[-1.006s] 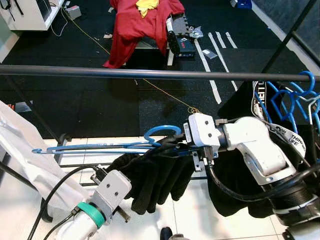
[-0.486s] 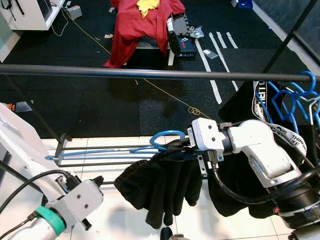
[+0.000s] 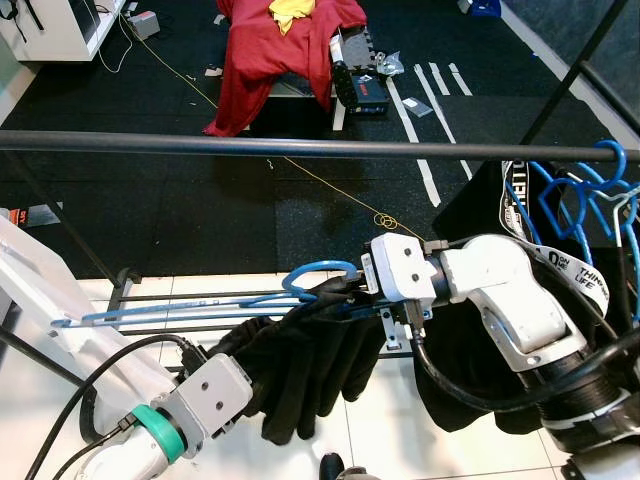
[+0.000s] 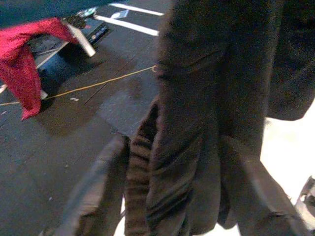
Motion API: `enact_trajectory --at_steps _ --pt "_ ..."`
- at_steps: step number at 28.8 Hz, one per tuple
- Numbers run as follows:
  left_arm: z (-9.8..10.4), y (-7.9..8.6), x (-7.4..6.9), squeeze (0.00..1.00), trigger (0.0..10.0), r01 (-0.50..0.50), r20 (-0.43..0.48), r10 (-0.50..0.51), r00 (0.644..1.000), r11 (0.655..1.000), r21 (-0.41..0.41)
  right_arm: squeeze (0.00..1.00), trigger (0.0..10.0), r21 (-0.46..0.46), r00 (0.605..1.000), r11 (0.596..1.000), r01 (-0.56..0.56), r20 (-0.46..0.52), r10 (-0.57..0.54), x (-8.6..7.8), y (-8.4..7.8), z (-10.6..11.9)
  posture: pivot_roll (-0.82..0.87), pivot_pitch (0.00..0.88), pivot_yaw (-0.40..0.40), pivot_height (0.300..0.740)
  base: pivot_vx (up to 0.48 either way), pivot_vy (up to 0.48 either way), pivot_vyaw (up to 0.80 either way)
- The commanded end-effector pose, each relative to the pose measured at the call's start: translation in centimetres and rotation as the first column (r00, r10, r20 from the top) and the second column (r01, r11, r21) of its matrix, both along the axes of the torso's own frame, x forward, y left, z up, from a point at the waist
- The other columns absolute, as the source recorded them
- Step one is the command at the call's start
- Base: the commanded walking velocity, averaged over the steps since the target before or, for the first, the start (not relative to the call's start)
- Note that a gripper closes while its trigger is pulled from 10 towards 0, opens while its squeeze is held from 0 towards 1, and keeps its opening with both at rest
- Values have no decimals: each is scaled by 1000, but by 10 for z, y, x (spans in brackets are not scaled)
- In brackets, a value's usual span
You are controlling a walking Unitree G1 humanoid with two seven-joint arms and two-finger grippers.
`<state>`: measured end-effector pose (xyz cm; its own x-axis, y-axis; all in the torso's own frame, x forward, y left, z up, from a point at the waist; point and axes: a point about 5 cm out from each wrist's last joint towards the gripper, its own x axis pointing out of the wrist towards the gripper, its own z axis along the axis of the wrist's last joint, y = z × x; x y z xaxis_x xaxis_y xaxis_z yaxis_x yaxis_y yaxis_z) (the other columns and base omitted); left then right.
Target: Hang hanger
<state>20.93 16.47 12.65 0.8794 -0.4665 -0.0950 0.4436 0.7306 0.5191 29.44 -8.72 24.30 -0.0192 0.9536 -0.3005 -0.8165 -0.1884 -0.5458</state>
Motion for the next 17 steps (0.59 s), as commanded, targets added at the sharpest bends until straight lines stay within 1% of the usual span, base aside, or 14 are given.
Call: enact_trajectory --at_steps 1,2,3,4,5,6,7,8,12,17 --pt "-7 6 -2 1000 10000 -35 -32 36 999 999 28 0 0 8 999 999 -40 7 39 -5 3 4 -43 170 -20 740 0 0 0" --pt "-7 6 -2 1000 10000 -35 -32 36 999 999 28 0 0 8 999 999 -40 7 39 -5 3 4 -43 170 -20 740 0 0 0" --pt "-8 9 -2 929 10000 -49 -32 51 998 998 46 0 0 7 999 999 -47 7 47 -5 3 5 -43 171 -21 740 0 0 0" --pt "-8 9 -2 929 10000 -49 -32 51 998 998 46 0 0 7 999 999 -47 7 47 -5 3 5 -43 171 -21 740 0 0 0" --pt "-9 10 -1 0 10000 -62 -30 64 998 997 53 0 0 8 998 998 -57 14 57 -5 4 7 -40 171 -20 740 0 0 0" --pt "-9 10 -1 0 10000 -62 -30 64 998 997 53 0 0 8 998 998 -57 14 57 -5 4 7 -40 171 -20 740 0 0 0" --pt "-10 10 0 0 7333 -70 -31 72 997 996 53 0 0 10 998 998 -64 21 64 -4 6 10 -39 172 -21 740 0 0 0" --pt "-10 10 -1 0 0 -69 -34 71 997 996 50 0 0 11 997 998 -68 27 68 -3 7 12 -37 171 -21 740 0 0 0" --pt "-17 8 -5 0 0 -60 -57 62 996 998 35 0 0 15 996 997 -77 51 76 0 9 20 -35 172 -25 740 0 0 0" --pt "-18 5 -6 0 0 -61 -64 62 996 998 20 0 0 21 995 997 -81 64 79 2 11 25 -35 172 -27 740 0 0 0"
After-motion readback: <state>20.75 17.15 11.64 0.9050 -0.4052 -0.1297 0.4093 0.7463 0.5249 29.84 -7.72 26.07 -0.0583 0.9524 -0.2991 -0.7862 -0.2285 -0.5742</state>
